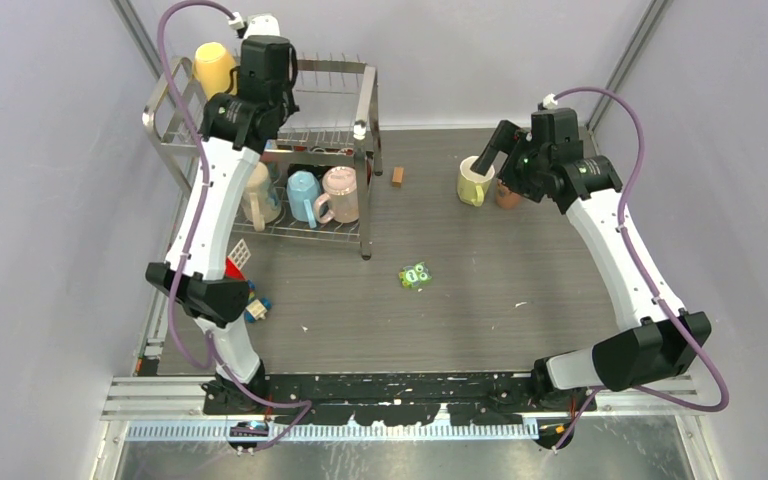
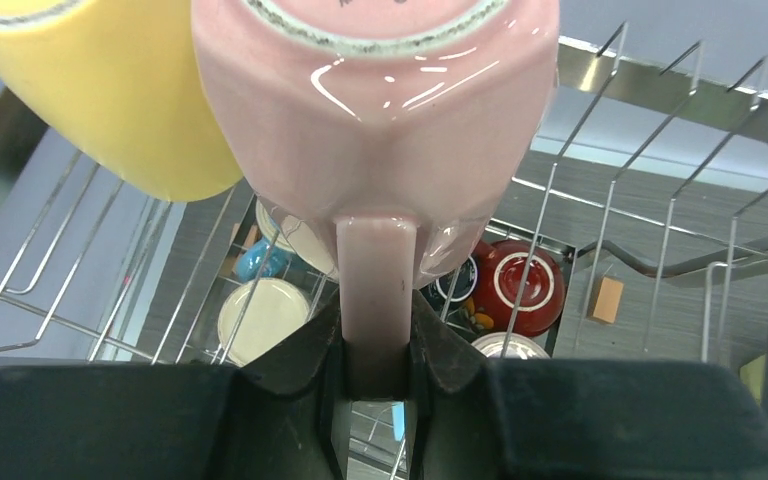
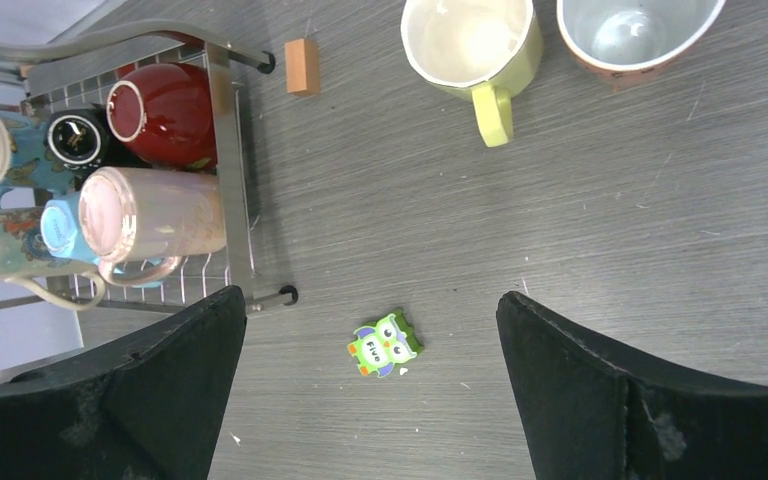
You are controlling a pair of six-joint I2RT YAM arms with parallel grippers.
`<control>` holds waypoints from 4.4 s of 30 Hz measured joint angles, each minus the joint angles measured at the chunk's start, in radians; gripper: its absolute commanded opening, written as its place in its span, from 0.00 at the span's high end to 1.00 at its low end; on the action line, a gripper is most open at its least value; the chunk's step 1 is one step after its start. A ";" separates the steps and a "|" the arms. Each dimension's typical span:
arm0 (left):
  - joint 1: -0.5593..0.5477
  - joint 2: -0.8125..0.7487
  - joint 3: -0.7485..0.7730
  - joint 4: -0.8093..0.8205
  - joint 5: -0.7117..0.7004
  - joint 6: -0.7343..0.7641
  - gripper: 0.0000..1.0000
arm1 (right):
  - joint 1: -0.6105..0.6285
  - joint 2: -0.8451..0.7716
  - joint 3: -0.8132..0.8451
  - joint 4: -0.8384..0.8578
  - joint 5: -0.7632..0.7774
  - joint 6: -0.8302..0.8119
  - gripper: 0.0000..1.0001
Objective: Unload the cups from the dish rack
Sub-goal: Unload the cup from the dish rack, then place the cup at the center of the board.
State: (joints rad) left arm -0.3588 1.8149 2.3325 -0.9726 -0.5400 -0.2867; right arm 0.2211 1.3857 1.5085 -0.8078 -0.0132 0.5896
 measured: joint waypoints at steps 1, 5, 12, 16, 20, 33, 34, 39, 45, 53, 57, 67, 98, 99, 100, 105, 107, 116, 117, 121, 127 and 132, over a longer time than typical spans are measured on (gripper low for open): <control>0.000 -0.008 0.000 0.003 0.004 0.005 1.00 | 0.000 -0.002 -0.001 0.005 -0.005 0.000 0.00; 0.000 -0.042 0.000 0.023 0.025 0.013 1.00 | 0.002 -0.013 -0.013 0.031 -0.018 0.000 0.00; -0.007 -0.087 0.000 0.039 0.077 0.014 1.00 | 0.021 -0.055 -0.038 0.081 -0.026 0.001 0.00; -0.027 -0.111 0.001 0.037 0.101 0.013 1.00 | 0.055 -0.097 -0.057 0.124 -0.014 0.000 0.00; -0.058 -0.136 0.001 0.031 0.139 0.005 1.00 | 0.084 -0.121 -0.068 0.158 -0.010 -0.001 0.00; -0.121 -0.195 0.042 -0.031 0.341 -0.117 1.00 | 0.124 -0.269 -0.244 0.423 -0.016 -0.008 0.00; -0.125 -0.200 0.045 -0.035 0.363 -0.134 1.00 | 0.125 -0.280 -0.265 0.457 -0.017 -0.008 0.00; -0.133 -0.215 0.048 -0.035 0.476 -0.219 1.00 | 0.135 -0.287 -0.315 0.621 -0.027 -0.017 0.00; -0.140 -0.218 0.037 -0.024 0.611 -0.314 1.00 | 0.151 -0.257 -0.336 0.814 -0.049 -0.043 0.00; -0.145 -0.230 -0.017 0.008 0.783 -0.430 1.00 | 0.155 -0.206 -0.351 1.011 -0.121 -0.054 0.00; -0.152 -0.231 -0.026 0.049 0.845 -0.483 1.00 | 0.156 -0.187 -0.357 1.118 -0.166 -0.056 0.00; -0.175 -0.236 -0.039 0.132 0.937 -0.586 1.00 | 0.156 -0.095 -0.357 1.362 -0.278 0.008 0.02; -0.246 -0.245 -0.127 0.255 0.992 -0.691 1.00 | 0.170 0.024 -0.263 1.623 -0.351 0.198 0.28; -0.248 -0.245 -0.133 0.262 0.995 -0.698 1.00 | 0.170 0.027 -0.261 1.628 -0.353 0.204 0.32; -0.248 -0.245 -0.138 0.268 0.997 -0.704 1.00 | 0.170 0.029 -0.259 1.633 -0.355 0.211 0.34; -0.250 -0.245 -0.155 0.296 1.008 -0.737 1.00 | 0.170 0.031 -0.257 1.664 -0.361 0.233 0.44; -0.250 -0.245 -0.164 0.315 1.014 -0.754 1.00 | 0.170 0.031 -0.257 1.675 -0.364 0.238 0.48; -0.250 -0.245 -0.210 0.369 1.027 -0.833 1.00 | 0.171 0.031 -0.257 1.680 -0.364 0.246 0.60; -0.250 -0.244 -0.211 0.375 1.031 -0.839 1.00 | 0.171 0.030 -0.257 1.680 -0.364 0.245 0.62; -0.250 -0.244 -0.220 0.407 1.040 -0.864 1.00 | 0.171 0.024 -0.259 1.673 -0.364 0.243 0.75; -0.253 -0.242 -0.230 0.419 1.041 -0.884 1.00 | 0.171 -0.011 -0.281 1.633 -0.346 0.219 0.99; -0.256 -0.237 -0.243 0.430 1.042 -0.889 0.81 | 0.170 -0.032 -0.296 1.601 -0.330 0.216 0.99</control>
State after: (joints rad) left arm -0.6144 1.5776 2.0899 -0.5426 0.5018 -1.1755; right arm 0.3908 1.3540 1.2125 0.7929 -0.3428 0.8055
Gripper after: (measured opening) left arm 0.208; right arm 0.189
